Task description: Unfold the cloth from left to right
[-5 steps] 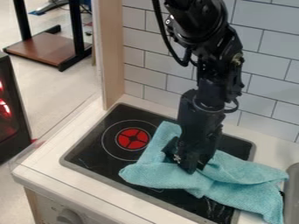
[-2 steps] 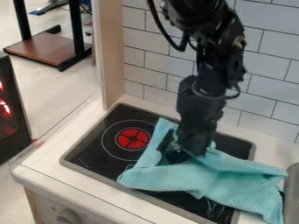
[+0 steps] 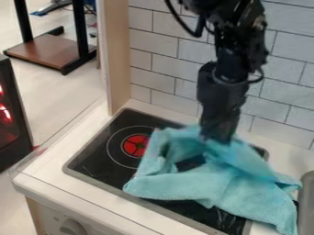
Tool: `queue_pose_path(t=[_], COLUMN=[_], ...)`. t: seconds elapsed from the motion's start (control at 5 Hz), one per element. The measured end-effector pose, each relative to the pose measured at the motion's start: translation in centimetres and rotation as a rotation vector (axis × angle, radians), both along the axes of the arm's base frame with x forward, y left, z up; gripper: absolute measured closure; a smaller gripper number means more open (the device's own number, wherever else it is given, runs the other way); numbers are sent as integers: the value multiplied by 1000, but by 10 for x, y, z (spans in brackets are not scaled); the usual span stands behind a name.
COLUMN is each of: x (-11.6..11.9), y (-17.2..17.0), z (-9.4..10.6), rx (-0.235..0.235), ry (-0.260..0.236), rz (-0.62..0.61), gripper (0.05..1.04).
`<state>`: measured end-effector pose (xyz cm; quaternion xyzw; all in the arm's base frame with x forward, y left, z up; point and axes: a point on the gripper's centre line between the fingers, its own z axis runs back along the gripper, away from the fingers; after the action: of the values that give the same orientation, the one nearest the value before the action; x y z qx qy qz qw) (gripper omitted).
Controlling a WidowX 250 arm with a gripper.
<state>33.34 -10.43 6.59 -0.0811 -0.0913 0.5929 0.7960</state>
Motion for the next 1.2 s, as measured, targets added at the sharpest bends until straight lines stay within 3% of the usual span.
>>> queue_pose_path(t=[0.2, 0.6, 0.8, 1.0, 1.2], x=[28, 72, 86, 93, 92], y=[-13, -27, -29, -25, -23], z=[20, -3, -16, -20, -38], rx=[-53, -70, -55, -30, 9], ry=[-87, -109, -125, -175, -191], rz=[5, 43, 54, 61, 45], gripper=[1011, 1011, 1011, 1011, 1011])
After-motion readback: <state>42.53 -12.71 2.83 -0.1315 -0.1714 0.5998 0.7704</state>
